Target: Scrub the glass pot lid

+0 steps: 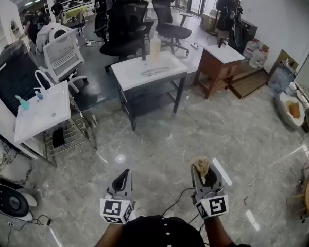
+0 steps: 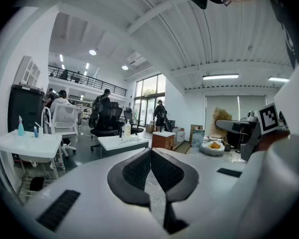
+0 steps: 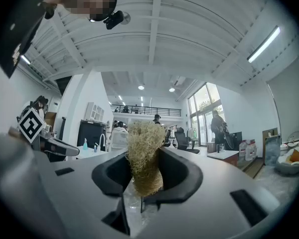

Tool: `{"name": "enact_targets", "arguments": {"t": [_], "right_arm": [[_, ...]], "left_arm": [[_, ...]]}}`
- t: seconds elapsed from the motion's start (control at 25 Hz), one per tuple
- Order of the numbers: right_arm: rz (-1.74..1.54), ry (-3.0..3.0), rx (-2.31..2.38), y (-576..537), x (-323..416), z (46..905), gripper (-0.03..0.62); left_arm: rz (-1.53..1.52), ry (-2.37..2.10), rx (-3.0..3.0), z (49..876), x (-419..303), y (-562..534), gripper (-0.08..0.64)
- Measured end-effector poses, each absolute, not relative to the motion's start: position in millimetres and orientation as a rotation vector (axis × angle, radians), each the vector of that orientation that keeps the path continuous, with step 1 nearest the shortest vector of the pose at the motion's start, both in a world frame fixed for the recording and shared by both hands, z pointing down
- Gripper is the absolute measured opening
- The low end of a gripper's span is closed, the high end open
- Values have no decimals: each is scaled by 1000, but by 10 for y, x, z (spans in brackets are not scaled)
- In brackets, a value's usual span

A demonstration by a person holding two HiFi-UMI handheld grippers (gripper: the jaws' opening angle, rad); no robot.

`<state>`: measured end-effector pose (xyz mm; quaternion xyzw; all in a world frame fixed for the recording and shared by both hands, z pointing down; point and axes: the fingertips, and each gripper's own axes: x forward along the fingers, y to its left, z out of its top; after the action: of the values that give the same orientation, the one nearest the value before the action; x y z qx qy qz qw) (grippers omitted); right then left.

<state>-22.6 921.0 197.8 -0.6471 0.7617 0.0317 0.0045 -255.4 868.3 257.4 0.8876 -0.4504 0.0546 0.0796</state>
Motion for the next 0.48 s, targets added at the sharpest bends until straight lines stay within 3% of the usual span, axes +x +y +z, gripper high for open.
{"name": "enact_targets", "arguments": {"t": [0.48], "right_arm": [[176, 2373, -1998, 9153, -376, 1933, 147]], "left_arm": [[173, -1348, 2665, 2553, -2687, 8630, 26]]}}
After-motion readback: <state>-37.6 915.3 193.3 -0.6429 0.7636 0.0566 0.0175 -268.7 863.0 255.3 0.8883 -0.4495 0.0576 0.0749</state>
